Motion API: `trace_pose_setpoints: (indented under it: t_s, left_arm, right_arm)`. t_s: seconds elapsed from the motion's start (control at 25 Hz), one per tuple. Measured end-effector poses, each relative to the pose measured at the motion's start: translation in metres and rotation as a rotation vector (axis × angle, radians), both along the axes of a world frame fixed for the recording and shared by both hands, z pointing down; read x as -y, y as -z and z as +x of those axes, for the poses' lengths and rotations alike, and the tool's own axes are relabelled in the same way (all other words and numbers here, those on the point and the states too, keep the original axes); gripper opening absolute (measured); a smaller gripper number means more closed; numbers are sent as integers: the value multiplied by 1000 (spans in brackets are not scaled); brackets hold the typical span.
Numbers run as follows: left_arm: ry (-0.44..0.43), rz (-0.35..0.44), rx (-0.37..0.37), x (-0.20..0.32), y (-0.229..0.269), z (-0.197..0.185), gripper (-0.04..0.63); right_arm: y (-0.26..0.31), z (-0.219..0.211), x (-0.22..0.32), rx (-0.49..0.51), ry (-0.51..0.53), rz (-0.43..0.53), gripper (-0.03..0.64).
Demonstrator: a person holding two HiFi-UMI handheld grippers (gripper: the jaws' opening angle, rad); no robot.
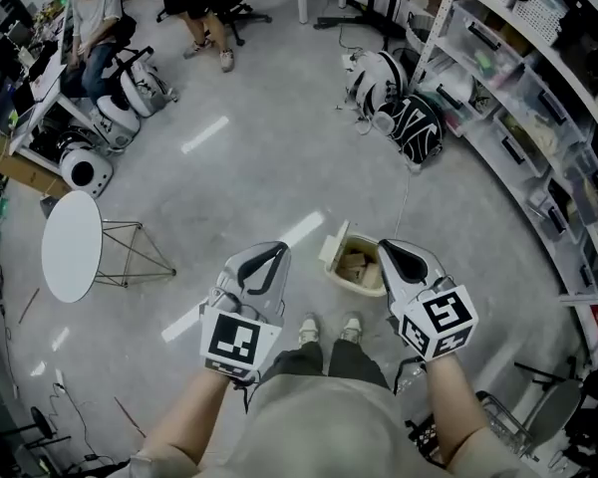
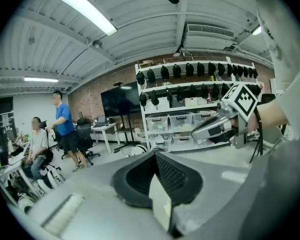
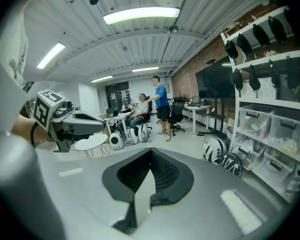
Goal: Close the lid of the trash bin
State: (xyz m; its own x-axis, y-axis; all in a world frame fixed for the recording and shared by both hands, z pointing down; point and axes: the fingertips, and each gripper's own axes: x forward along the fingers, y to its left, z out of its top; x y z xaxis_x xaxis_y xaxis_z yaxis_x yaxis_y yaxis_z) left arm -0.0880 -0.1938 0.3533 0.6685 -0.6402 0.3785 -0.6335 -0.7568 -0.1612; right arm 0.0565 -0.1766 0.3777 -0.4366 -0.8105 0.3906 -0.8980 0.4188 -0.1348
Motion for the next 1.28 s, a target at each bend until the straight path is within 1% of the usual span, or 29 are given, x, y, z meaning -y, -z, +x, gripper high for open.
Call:
trace_pose_setpoints:
  t_s: [0.04, 0.2, 0.36, 0.48, 0.64, 0.8, 0.96, 1.04, 1.16, 1.28]
  left_arm:
    - [1, -13, 4, 5, -7, 2, 3]
    - [33, -113, -26, 27, -39, 4, 3]
    - [72, -162, -2, 48, -82, 4, 3]
    - [94, -209, 18, 60, -120, 1, 3]
    - [108, -279, 39, 66, -171, 0, 3]
    - [115, -352, 60, 63, -221, -1, 3]
    - [112, -416, 78, 57, -261, -1, 3]
    - [104, -442, 89, 54, -277, 0, 2]
    - [85, -469, 103, 50, -291, 5, 2]
    - [60, -487, 115, 46, -300, 13, 3]
  right_arm:
    - [-8, -2, 12, 4, 14, -11, 3]
    - [-51, -17, 58, -8, 67, -67, 3]
    - [-110, -35, 90, 5, 132, -156, 3]
    - [-165, -45, 104, -22, 170, -233, 3]
    - [-241, -51, 105, -65, 197, -343, 3]
    - [-313, -51, 95, -100, 213, -454, 3]
    - [-367, -49, 82, -144, 225, -540, 3]
    - [-383, -48, 76, -154, 230, -566, 3]
    - [-387, -45, 72, -132, 222, -559, 3]
    - [-391, -30, 62, -134, 179, -590, 3]
